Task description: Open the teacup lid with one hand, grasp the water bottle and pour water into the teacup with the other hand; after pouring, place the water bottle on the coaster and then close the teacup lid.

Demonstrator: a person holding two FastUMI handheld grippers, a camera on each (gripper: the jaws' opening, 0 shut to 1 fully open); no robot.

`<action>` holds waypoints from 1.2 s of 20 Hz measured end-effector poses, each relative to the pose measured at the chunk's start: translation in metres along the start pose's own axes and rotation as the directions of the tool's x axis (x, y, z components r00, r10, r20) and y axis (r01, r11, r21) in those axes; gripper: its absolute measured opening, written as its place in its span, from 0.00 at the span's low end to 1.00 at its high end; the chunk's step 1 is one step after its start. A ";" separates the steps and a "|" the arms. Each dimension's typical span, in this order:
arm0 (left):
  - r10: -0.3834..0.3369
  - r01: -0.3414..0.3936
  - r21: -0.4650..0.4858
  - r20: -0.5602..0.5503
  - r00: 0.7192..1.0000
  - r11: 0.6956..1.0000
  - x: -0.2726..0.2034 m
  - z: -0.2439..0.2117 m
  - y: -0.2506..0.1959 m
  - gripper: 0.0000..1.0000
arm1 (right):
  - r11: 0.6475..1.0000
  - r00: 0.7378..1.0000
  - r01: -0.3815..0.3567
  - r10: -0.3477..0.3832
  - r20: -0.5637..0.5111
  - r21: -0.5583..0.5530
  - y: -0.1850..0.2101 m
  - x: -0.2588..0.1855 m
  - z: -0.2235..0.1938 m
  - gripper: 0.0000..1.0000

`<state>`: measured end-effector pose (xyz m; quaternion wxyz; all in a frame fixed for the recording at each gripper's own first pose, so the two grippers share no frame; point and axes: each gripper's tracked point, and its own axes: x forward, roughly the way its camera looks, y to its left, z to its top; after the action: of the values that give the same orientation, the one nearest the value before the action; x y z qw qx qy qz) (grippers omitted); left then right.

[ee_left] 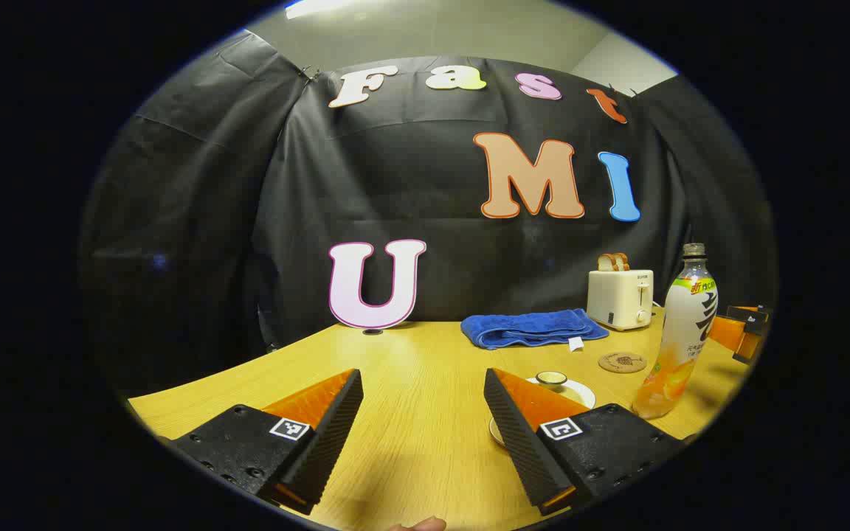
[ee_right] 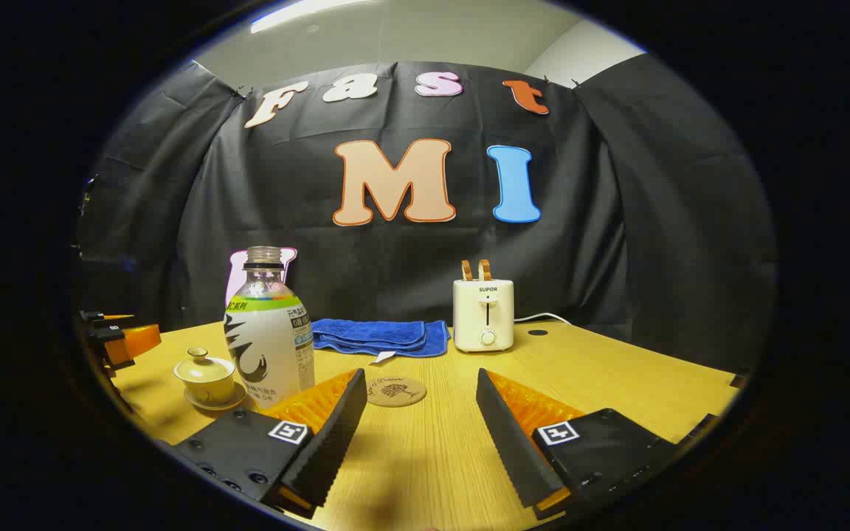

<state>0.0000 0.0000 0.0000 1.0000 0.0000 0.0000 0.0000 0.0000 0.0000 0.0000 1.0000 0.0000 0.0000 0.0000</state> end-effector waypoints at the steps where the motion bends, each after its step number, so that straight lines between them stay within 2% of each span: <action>1: 0.000 0.000 -0.001 -0.001 1.000 1.000 0.000 0.000 0.000 0.97 | 1.000 1.000 0.000 0.000 0.000 0.000 0.000 0.000 0.000 0.96; 20: -0.002 0.002 0.000 0.001 1.000 1.000 0.000 -0.001 0.000 0.97 | 1.000 1.000 0.008 -0.008 0.001 -0.001 -0.001 0.001 -0.001 0.96; 24: 0.017 -0.017 0.000 -0.006 1.000 1.000 -0.001 -0.001 0.003 0.97 | 1.000 1.000 0.008 -0.008 0.002 0.000 -0.001 0.001 -0.001 0.96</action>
<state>-0.0009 0.0027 -0.0007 1.0000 0.0001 0.0030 0.0086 0.0012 -0.0007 -0.0014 1.0000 -0.0002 -0.0010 -0.0038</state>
